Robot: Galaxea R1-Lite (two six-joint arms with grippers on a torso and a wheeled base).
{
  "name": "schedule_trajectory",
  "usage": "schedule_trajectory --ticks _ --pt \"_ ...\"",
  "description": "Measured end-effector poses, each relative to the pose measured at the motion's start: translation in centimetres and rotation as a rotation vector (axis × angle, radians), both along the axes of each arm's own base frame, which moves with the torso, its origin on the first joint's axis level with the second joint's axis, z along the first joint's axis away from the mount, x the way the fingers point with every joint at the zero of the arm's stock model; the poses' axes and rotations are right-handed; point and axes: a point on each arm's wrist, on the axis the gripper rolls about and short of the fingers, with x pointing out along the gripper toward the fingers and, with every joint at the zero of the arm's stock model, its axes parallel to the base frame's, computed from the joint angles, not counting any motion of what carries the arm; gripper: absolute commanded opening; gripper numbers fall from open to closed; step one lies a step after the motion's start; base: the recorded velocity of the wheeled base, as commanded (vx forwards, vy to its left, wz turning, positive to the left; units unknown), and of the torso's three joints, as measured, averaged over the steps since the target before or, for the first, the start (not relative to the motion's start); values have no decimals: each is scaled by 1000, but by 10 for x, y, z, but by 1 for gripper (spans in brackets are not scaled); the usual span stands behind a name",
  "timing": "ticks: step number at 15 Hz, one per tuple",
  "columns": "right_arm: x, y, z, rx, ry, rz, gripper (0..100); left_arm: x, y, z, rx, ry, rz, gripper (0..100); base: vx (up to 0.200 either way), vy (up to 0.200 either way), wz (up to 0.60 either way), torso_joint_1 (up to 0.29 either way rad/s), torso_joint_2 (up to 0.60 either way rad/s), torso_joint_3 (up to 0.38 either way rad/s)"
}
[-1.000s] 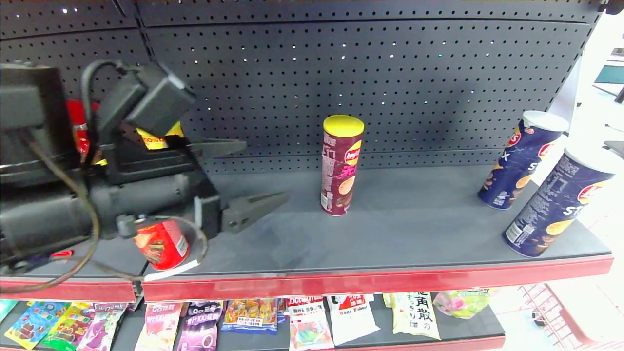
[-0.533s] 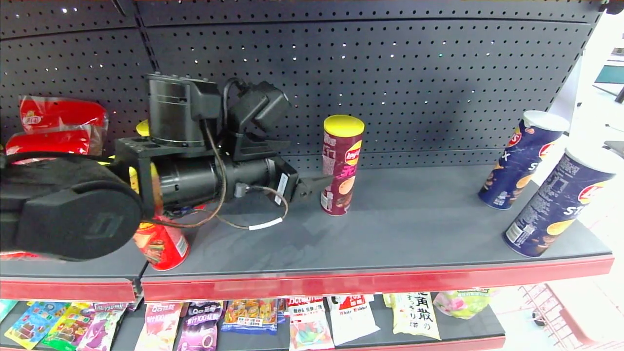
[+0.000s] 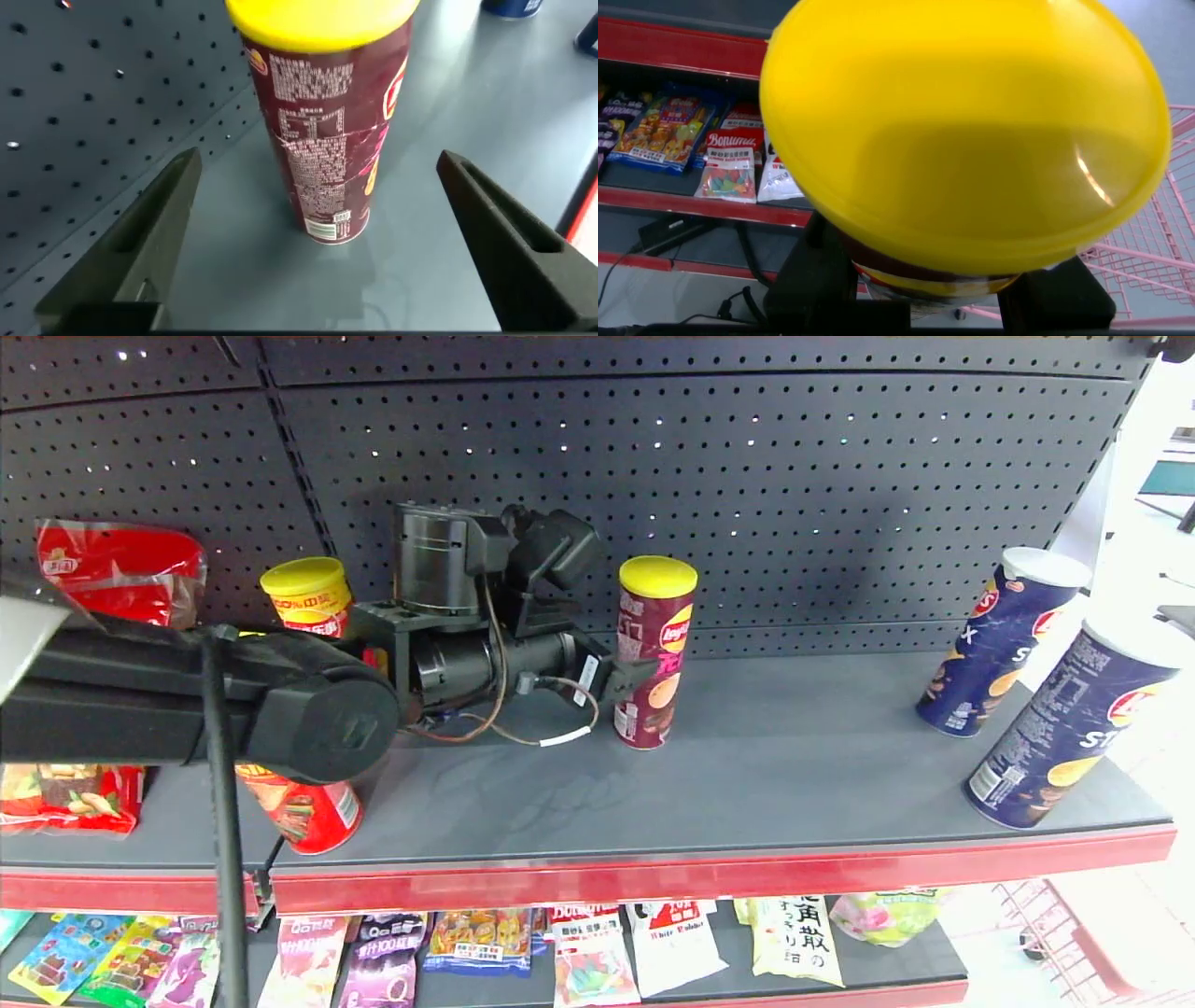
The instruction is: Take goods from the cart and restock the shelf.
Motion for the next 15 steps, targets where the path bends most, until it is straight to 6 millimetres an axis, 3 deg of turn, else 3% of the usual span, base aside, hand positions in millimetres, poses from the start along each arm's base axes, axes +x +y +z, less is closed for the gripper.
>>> schedule_trajectory --ticks 15 --pt "0 0 -2 0 7 -4 0 43 -36 -6 -66 -96 -5 100 0 0 0 0 0 0"
